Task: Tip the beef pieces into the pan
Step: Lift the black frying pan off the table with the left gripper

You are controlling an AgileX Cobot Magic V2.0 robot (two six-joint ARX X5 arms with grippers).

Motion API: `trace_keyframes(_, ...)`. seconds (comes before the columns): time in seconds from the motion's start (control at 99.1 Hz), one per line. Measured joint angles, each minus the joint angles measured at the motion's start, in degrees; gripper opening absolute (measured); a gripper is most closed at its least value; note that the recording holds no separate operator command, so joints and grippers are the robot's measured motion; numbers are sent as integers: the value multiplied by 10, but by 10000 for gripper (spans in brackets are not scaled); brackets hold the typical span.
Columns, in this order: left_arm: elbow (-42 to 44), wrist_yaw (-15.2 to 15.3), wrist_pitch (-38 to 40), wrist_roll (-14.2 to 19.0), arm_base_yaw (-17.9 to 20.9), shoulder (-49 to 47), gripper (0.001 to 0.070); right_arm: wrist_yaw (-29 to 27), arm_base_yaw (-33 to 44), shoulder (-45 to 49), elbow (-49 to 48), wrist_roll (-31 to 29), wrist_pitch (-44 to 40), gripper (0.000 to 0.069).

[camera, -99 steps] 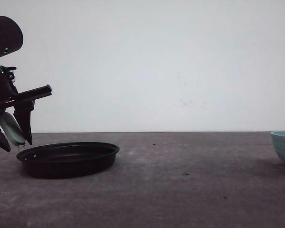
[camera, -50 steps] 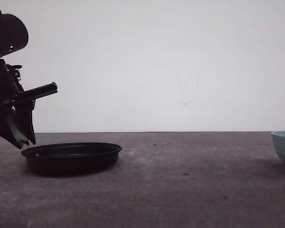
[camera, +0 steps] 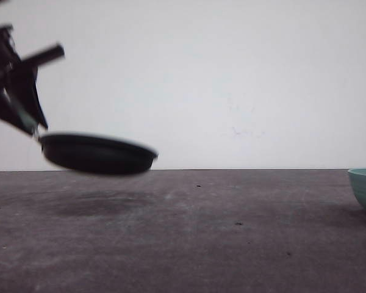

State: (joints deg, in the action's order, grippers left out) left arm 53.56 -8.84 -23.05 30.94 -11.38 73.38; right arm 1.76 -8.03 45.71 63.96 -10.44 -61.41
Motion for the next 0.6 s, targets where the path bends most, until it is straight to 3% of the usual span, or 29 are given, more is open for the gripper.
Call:
trace_keyframes(0.121,0,-21,-29,2,-1,-40,59,-1,17,20,0,10,7,548)
trace_keyframes(0.393,0,-37,-111,2,-1,-115,59,-5,89,92,-1,39,26,535)
trace_keyframes(0.504,0,-69,-118,4,-1,-136,59,5,106,134,-6,42,38,518)
trace_keyframes(0.595,0,-93,-118,9,-1,-150,59,36,115,181,-9,42,42,441)
